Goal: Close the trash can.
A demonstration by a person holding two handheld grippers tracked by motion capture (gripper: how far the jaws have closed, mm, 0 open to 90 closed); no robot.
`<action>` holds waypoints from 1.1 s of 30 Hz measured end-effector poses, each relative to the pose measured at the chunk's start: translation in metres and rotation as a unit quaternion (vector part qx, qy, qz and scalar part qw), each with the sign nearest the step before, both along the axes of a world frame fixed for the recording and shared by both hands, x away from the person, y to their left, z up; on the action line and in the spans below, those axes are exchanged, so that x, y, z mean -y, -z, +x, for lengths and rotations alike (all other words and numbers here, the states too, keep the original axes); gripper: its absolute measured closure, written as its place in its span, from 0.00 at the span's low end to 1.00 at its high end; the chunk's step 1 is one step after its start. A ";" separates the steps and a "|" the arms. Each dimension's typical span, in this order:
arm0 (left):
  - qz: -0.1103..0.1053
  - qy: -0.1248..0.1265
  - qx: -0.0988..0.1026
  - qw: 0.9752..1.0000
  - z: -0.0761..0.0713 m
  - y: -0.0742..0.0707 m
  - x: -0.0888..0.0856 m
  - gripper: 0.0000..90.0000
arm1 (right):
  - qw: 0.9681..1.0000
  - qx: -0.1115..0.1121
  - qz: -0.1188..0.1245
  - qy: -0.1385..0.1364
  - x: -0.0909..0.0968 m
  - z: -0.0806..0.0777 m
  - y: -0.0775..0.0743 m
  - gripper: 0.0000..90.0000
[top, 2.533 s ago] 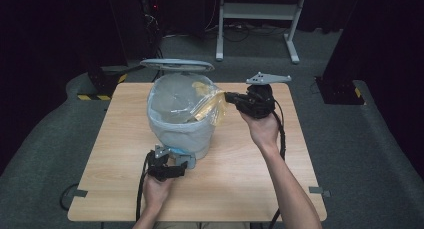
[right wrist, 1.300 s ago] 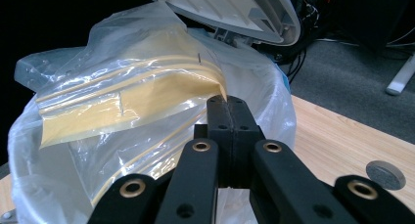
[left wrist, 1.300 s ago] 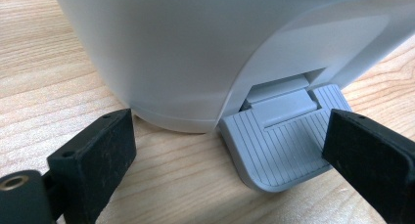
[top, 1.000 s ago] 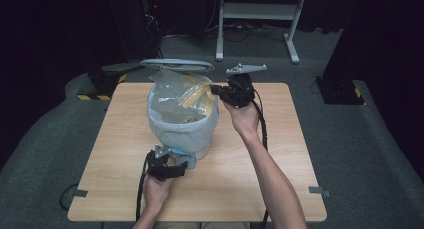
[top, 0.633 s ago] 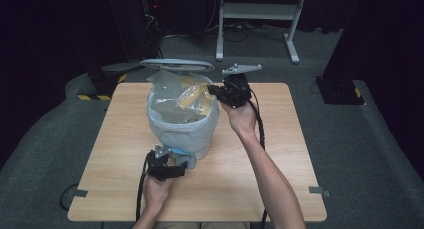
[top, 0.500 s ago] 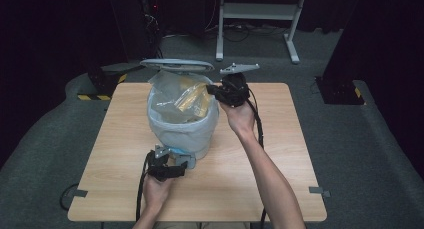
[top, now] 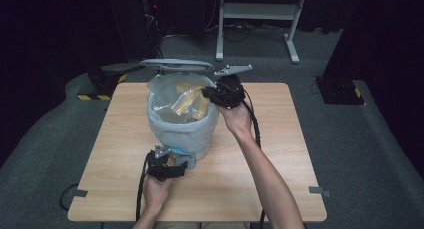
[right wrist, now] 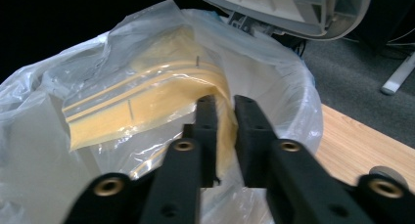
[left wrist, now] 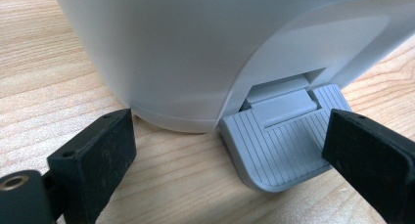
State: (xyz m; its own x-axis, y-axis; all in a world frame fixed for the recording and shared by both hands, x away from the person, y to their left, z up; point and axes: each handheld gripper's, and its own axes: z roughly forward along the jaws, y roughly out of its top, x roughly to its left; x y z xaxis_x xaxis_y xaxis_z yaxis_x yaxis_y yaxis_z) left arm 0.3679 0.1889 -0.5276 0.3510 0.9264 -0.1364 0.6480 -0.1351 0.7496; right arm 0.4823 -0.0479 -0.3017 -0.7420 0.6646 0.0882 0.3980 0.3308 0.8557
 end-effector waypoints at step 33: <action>0.000 0.001 0.000 1.000 0.000 0.000 0.000 0.06 | 0.999 0.036 0.027 0.005 0.031 -0.024 -0.003 0.66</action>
